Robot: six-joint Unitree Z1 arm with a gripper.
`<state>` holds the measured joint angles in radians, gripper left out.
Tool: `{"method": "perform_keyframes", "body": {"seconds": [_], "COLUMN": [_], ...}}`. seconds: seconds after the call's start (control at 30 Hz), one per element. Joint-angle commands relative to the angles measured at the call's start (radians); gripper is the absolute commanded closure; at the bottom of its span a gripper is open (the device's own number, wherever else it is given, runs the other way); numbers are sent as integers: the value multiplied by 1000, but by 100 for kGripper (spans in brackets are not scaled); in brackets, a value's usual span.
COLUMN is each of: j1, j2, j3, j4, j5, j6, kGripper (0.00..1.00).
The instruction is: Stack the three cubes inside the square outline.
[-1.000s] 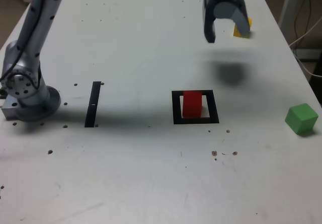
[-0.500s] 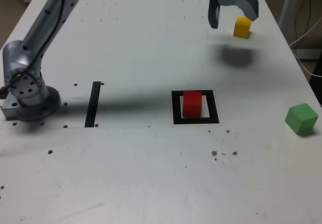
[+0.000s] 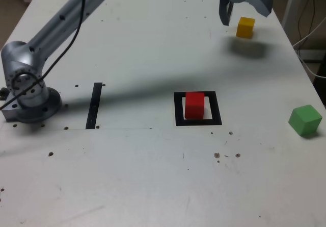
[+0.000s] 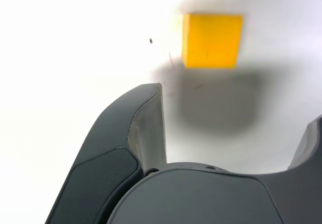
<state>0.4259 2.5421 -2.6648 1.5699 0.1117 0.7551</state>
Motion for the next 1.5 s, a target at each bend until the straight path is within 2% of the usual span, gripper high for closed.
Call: {"method": "perform_keyframes", "body": {"seconds": [0.0, 0.4, 0.7, 0.97, 1.27, 1.47], "j1": [10, 39, 36, 25, 22, 22], "j2": [27, 115, 145, 159, 167, 167], "j3": [-35, -150, -172, -186, -205, -205], "j4": [10, 12, -6, -8, -7, -3], "j5": [-2, -12, -15, -1, 17, 18], "j6": [8, 11, -3, -10, -11, -11], "kGripper": [1, 3, 10, 28, 59, 67]}}
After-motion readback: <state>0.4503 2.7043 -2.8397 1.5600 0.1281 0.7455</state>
